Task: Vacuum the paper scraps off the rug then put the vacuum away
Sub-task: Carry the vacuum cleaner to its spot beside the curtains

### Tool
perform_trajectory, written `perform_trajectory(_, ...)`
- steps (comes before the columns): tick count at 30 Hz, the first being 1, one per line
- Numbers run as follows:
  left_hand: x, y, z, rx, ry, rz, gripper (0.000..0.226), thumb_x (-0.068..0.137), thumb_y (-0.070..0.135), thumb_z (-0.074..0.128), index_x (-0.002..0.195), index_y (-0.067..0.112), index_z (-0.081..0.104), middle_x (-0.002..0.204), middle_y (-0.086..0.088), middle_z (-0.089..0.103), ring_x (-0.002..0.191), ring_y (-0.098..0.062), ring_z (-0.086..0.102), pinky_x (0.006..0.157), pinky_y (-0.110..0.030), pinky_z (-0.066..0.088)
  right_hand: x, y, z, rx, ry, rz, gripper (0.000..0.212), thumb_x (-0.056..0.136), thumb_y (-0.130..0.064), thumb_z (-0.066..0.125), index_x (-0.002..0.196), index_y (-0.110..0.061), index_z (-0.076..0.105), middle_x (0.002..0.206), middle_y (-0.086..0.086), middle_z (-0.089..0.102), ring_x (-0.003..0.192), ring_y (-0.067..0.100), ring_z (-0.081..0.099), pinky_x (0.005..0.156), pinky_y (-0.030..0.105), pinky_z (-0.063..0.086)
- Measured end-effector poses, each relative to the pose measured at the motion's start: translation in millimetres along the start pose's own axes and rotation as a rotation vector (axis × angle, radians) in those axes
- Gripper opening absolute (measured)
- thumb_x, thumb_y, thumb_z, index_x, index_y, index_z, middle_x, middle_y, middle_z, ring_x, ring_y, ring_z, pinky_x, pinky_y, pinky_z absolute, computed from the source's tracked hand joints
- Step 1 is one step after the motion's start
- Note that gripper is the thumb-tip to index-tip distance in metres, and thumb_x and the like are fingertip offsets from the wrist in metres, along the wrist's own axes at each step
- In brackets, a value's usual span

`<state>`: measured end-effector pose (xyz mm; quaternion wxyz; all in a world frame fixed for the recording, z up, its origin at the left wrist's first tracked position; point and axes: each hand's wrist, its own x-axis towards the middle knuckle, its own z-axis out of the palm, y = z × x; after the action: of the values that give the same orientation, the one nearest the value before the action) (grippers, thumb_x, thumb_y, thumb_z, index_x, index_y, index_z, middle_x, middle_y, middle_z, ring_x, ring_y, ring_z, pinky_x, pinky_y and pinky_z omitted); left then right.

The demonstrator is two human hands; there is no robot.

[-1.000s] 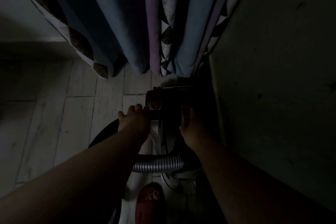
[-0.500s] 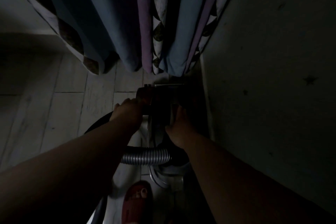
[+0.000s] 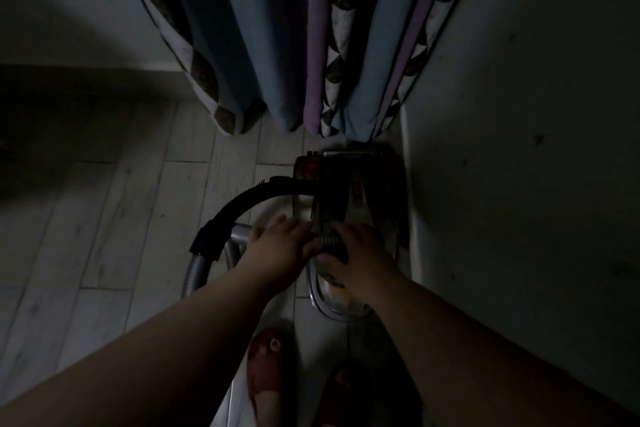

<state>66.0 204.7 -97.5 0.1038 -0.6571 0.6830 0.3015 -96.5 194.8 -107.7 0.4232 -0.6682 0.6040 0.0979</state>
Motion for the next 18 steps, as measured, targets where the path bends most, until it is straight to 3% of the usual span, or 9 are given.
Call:
perform_trajectory(2,-8.1,-7.1,4.2,0.027,0.041,0.023,0.054,0.098,0.043,0.036,0.148,0.027,0.023,0.151,0.001,0.03,0.142,-0.021,0.021,0.11,-0.047,0.028,-3.2,2.3,5.7,-0.128,0.047,-0.043,0.067,0.095,-0.045,0.051,0.153,-0.037,0.018,0.159,0.003,0.017,0.146,0.028,0.016,0.114,0.043,0.029)
perform_trajectory(6,-10.1,-8.0,18.7,-0.034,0.083,0.013,0.061,0.097,0.014,0.041,0.151,0.023,0.014,0.155,-0.003,0.022,0.144,-0.025,0.015,0.116,-0.041,0.024,0.0,-1.4,18.9,-0.131,0.088,-0.019,0.073,0.094,-0.03,0.06,0.154,-0.035,0.017,0.161,0.007,0.012,0.147,0.03,0.01,0.117,0.041,0.025)
perform_trajectory(9,-9.0,-7.1,25.6,-0.114,0.114,-0.019,0.068,0.094,0.006,0.042,0.151,0.024,0.01,0.158,0.0,0.013,0.146,-0.023,0.005,0.118,-0.043,0.017,-2.0,-2.6,23.8,-0.126,0.143,-0.003,0.067,0.1,-0.025,0.05,0.155,-0.035,0.013,0.163,0.006,0.005,0.149,0.028,0.004,0.118,0.039,0.02)
perform_trajectory(14,-33.6,-38.6,30.2,-0.114,0.183,-0.031,0.067,0.097,0.014,0.042,0.152,0.021,0.005,0.16,0.0,-0.001,0.147,-0.021,-0.003,0.118,-0.039,0.01,-6.0,-19.0,31.4,-0.206,0.199,0.093,0.07,0.097,-0.03,0.048,0.155,-0.032,0.009,0.163,0.005,0.001,0.149,0.029,0.002,0.118,0.052,0.013)
perform_trajectory(18,-68.6,-76.8,41.0,-0.141,0.122,-0.224,0.073,0.096,0.017,0.045,0.151,0.024,-0.002,0.158,-0.003,-0.019,0.145,-0.024,-0.015,0.119,-0.046,0.004,-9.4,-56.0,44.3,-0.395,0.247,-0.06,0.07,0.097,-0.021,0.043,0.155,-0.034,0.005,0.163,0.001,-0.009,0.15,0.026,-0.009,0.115,0.059,-0.004)
